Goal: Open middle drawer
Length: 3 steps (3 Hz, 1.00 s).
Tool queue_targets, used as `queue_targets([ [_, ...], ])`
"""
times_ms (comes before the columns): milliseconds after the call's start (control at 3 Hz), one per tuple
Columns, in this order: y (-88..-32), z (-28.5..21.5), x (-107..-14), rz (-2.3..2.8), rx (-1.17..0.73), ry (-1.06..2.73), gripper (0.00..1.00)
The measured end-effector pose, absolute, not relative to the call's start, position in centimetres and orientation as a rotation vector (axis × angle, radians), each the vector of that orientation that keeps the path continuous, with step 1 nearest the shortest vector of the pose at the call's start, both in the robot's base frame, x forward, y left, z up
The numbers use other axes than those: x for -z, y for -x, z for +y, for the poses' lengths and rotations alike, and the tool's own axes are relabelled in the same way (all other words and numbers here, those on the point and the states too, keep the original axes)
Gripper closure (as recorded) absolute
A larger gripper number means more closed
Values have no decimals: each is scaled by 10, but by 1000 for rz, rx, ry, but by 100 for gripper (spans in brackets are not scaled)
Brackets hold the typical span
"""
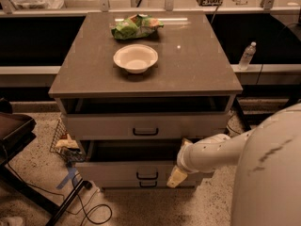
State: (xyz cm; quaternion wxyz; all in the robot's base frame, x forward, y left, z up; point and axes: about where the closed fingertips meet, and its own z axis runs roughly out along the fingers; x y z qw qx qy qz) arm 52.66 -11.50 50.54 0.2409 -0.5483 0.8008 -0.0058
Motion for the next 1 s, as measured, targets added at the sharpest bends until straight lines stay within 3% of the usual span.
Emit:
queue_targets([
  [667, -528, -99, -458, 2216, -46, 1625, 3],
  [1000, -524, -97, -441, 2236, -79, 1669, 25],
])
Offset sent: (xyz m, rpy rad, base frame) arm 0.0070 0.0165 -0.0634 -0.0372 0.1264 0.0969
